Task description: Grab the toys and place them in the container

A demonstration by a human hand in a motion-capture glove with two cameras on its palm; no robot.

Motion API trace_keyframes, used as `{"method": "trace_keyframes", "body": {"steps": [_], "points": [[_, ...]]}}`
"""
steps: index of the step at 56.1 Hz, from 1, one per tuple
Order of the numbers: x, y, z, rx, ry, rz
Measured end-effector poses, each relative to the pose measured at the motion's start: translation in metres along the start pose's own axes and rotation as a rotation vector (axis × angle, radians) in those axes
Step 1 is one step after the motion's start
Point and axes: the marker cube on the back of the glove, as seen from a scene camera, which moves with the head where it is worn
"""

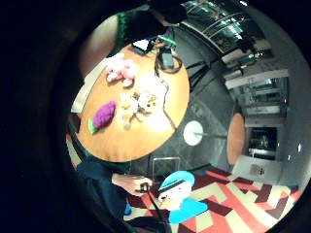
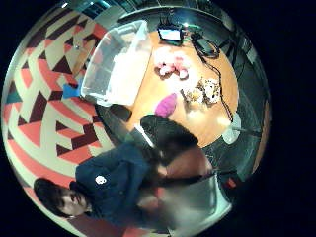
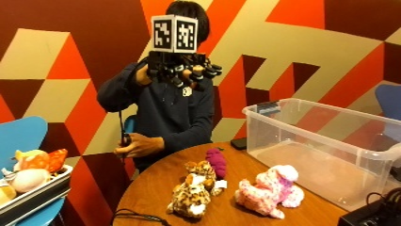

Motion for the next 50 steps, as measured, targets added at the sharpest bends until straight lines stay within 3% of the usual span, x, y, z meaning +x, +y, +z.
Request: {"method": "trace_keyframes", "body": {"steps": [26, 39, 50], "points": [[0.037, -0.073, 0.165, -0.300, -0.132, -0.029], [0.026, -0.061, 0.241, -0.486, -0.196, -0.011], [0.039, -0.080, 0.257, -0.344, -0.127, -0.011]]}}
